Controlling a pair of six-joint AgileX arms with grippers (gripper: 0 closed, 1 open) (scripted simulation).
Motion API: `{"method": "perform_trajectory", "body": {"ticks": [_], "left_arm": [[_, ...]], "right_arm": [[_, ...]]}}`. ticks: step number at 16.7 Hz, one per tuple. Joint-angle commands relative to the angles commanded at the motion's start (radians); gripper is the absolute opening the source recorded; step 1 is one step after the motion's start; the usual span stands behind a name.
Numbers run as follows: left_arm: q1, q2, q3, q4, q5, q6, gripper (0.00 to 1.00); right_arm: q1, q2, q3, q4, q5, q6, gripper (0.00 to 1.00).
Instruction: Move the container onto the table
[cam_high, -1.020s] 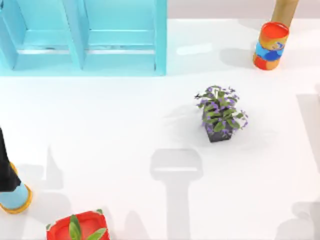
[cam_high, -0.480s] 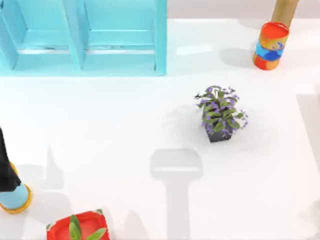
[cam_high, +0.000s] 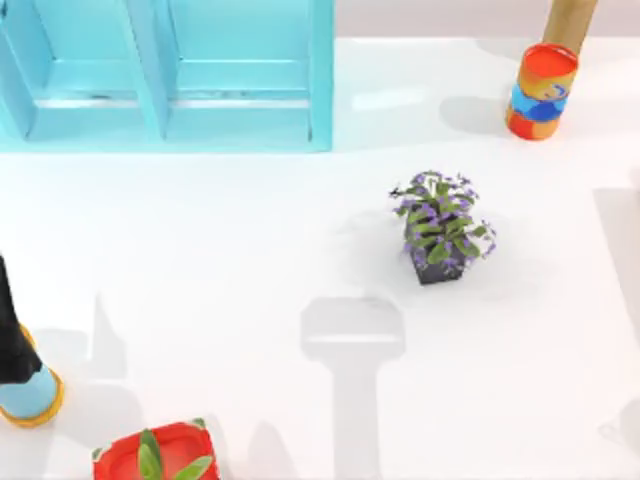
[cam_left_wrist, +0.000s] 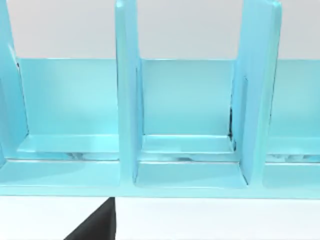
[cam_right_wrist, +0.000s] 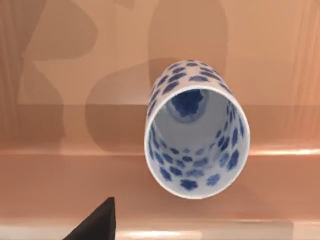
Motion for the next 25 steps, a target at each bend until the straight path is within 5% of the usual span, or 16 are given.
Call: {"method": "perform_trajectory", "body": {"ticks": [8,13,25], "left_arm": [[0.0,0.0,0.0,0.0,0.0,0.0,1.0],[0.0,0.0,0.0,0.0,0.0,0.0,1.0],[0.0,0.0,0.0,0.0,0.0,0.0,1.0]], "right_arm": [[0.008,0.096,-0.19,0.287,0.0,0.009,1.0],[0.006,0.1,-0.205,0.306,0.0,0.008,1.0],[0.006,0.1,-0.205,0.306,0.0,0.008,0.1]]}}
